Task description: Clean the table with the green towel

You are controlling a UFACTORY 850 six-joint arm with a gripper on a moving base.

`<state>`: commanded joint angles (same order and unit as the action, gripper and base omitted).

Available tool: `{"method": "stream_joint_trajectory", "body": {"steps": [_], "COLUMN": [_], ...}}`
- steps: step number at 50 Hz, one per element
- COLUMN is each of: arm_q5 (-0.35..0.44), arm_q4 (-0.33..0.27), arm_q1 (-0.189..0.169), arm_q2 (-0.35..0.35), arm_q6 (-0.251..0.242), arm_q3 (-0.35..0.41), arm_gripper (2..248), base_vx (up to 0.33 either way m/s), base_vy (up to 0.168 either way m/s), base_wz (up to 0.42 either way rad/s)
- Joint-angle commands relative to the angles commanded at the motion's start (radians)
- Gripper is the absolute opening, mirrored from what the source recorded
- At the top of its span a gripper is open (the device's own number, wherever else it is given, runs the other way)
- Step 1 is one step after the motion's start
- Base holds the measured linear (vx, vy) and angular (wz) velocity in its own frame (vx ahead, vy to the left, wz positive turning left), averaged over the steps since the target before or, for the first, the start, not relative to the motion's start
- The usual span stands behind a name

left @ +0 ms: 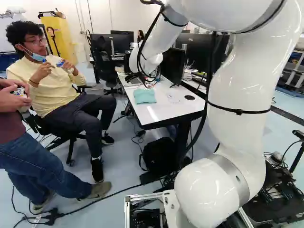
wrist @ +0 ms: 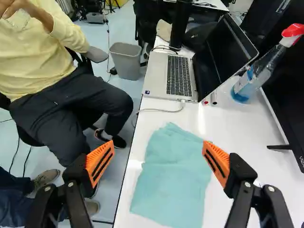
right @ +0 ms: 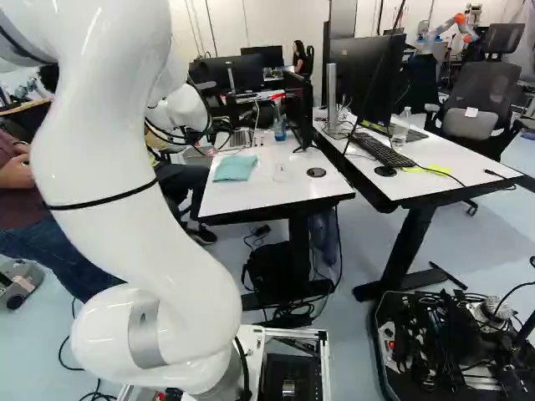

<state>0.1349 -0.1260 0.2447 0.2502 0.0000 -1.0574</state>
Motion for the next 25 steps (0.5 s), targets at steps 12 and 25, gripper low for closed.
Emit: {"method": "stream_joint_trajectory", "body": {"steps": [12,25], "arm_q5": [0.0,0.0], "arm_q4": [0.0,0.0], "arm_q1": [-0.015,-0.025], "arm_q2": [0.053,0.088], "arm_q6": [0.0,0.0], "arm_q3": [-0.061,-0.104], "arm_gripper": [247,247], "base_vx": [0.0,0.0], "base_vy": [0.0,0.0], "base_wz": [0.0,0.0]}}
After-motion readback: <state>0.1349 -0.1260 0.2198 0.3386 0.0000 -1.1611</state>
